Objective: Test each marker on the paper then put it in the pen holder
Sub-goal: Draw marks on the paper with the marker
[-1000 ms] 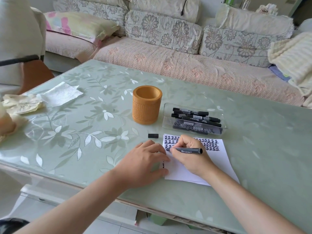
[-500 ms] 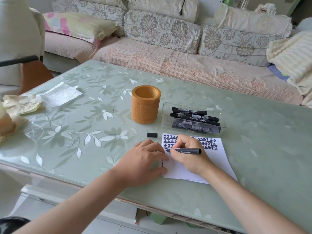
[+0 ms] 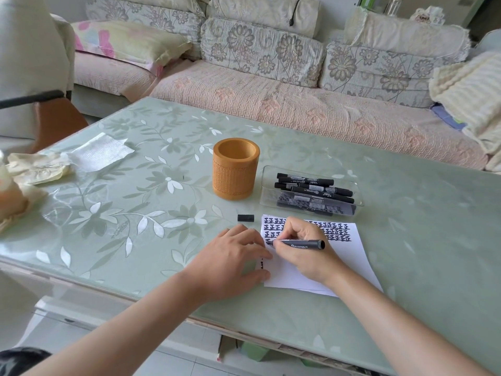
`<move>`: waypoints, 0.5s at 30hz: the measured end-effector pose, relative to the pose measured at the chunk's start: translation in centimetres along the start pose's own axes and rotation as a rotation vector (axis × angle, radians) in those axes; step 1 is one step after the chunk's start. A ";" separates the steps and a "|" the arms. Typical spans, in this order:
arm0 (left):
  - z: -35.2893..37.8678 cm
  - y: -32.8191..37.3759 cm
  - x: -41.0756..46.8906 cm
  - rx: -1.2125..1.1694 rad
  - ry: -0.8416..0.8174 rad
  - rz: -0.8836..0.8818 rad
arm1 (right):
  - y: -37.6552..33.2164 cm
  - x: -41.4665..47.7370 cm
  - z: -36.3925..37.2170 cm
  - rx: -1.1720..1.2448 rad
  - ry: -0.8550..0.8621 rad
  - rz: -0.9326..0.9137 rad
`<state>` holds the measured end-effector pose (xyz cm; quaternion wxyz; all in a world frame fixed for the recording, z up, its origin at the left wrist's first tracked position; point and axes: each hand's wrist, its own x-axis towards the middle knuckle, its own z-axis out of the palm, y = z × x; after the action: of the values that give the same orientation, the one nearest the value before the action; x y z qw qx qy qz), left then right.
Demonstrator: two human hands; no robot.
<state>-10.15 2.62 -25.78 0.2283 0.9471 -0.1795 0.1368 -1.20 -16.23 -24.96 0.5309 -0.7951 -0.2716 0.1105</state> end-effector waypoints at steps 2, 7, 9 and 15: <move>0.0 -0.1 0.0 -0.005 0.000 0.002 | -0.1 0.0 -0.1 0.008 -0.012 0.001; 0.1 -0.2 0.0 -0.002 0.007 0.005 | -0.1 0.1 -0.1 -0.013 -0.008 0.011; 0.2 -0.2 0.0 -0.004 0.014 0.010 | -0.1 0.2 -0.2 -0.014 0.011 0.034; 0.2 -0.4 0.2 -0.007 0.011 0.022 | -0.5 0.5 -0.6 0.171 0.081 0.083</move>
<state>-9.76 2.82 -26.02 0.2313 0.9435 -0.1891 0.1436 -0.65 -16.32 -24.22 0.6022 -0.7614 -0.2063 0.1230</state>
